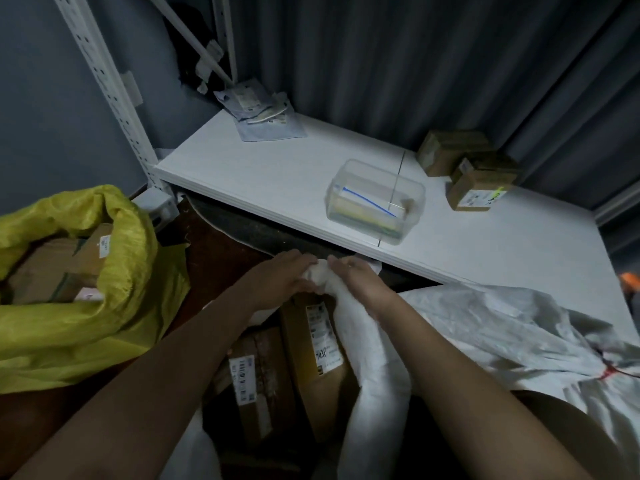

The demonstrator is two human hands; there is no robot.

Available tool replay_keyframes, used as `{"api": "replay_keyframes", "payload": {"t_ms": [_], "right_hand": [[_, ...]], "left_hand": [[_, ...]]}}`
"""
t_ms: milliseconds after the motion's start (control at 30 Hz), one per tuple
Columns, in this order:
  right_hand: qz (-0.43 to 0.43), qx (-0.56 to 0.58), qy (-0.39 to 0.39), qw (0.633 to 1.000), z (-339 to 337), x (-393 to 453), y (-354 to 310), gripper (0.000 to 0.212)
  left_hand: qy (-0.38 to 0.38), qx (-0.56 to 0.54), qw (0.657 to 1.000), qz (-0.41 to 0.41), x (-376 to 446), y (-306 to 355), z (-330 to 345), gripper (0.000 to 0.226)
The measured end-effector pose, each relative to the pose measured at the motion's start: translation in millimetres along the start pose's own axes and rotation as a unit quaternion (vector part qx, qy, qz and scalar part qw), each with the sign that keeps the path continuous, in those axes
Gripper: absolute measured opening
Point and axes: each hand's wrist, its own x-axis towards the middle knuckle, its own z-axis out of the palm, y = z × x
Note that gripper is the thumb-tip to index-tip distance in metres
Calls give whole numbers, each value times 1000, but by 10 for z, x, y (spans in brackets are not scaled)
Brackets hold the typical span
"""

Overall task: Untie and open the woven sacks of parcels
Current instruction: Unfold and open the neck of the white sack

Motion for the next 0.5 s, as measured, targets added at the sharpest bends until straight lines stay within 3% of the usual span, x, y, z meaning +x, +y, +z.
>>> {"api": "replay_keyframes", "payload": {"t_ms": [33, 100, 133, 200, 267, 367, 500], "right_hand": [[-62, -110, 25, 992, -21, -46, 29, 38], [-162, -335, 60, 926, -61, -119, 81, 43], [-176, -371, 66, 909, -75, -137, 123, 46], [-162, -328, 79, 927, -47, -140, 193, 43], [-100, -191, 74, 974, -40, -84, 218, 43], [-15, -23, 40, 999, -46, -54, 208, 39], [-69, -36, 34, 996, 35, 0, 92, 36]], "left_hand": [[7, -4, 1000, -6, 33, -55, 28, 67], [56, -3, 998, -30, 122, -92, 38, 51], [69, 15, 997, -45, 167, -77, 32, 46], [61, 55, 995, -65, 236, -47, 22, 42], [38, 86, 994, -50, 244, -12, 23, 40], [22, 133, 991, -10, 219, -25, 116, 60], [87, 142, 986, -6, 242, -103, 156, 42]]}}
